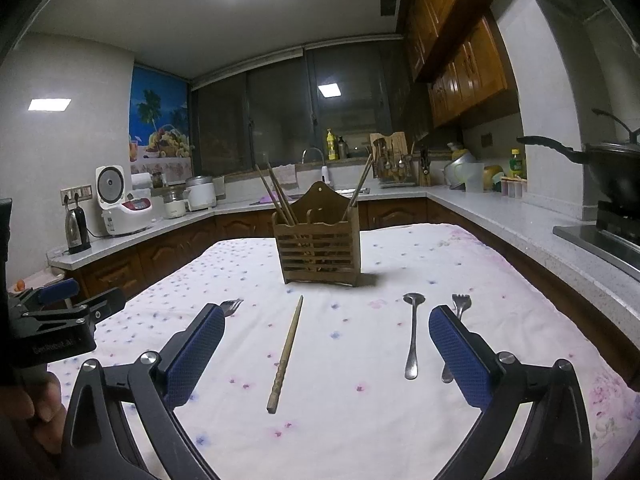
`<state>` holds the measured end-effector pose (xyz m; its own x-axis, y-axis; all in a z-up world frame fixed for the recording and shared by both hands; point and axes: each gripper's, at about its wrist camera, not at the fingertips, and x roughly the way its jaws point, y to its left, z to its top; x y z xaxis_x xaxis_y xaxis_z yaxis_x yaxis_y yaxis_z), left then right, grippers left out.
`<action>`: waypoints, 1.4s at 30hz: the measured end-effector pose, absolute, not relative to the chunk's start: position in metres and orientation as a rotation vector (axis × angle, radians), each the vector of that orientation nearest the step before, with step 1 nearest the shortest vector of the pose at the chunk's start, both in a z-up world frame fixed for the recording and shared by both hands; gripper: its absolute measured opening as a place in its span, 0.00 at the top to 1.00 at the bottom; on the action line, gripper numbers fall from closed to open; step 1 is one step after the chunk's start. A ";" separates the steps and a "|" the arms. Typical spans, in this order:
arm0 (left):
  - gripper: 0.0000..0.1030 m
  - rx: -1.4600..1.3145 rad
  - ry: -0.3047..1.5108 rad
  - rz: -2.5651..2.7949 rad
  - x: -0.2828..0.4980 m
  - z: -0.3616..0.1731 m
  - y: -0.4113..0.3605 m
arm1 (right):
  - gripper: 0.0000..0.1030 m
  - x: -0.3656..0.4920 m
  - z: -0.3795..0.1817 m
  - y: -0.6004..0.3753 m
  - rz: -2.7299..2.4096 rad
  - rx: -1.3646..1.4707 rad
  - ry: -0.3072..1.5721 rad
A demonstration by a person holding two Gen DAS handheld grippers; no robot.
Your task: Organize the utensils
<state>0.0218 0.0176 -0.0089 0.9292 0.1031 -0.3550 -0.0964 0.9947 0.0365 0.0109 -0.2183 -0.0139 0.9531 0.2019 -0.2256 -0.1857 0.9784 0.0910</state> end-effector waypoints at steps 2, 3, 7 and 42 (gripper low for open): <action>0.00 0.017 0.365 0.103 0.022 -0.008 0.018 | 0.00 0.011 -0.014 -0.219 0.197 0.069 0.236; 0.00 0.016 0.364 0.102 0.022 -0.008 0.017 | 0.00 0.011 -0.013 -0.219 0.197 0.070 0.236; 0.00 0.018 0.362 0.104 0.021 -0.008 0.017 | 0.00 0.010 -0.012 -0.218 0.197 0.071 0.232; 0.00 0.022 0.363 0.084 0.022 -0.005 0.013 | 0.00 0.008 -0.008 -0.217 0.197 0.073 0.225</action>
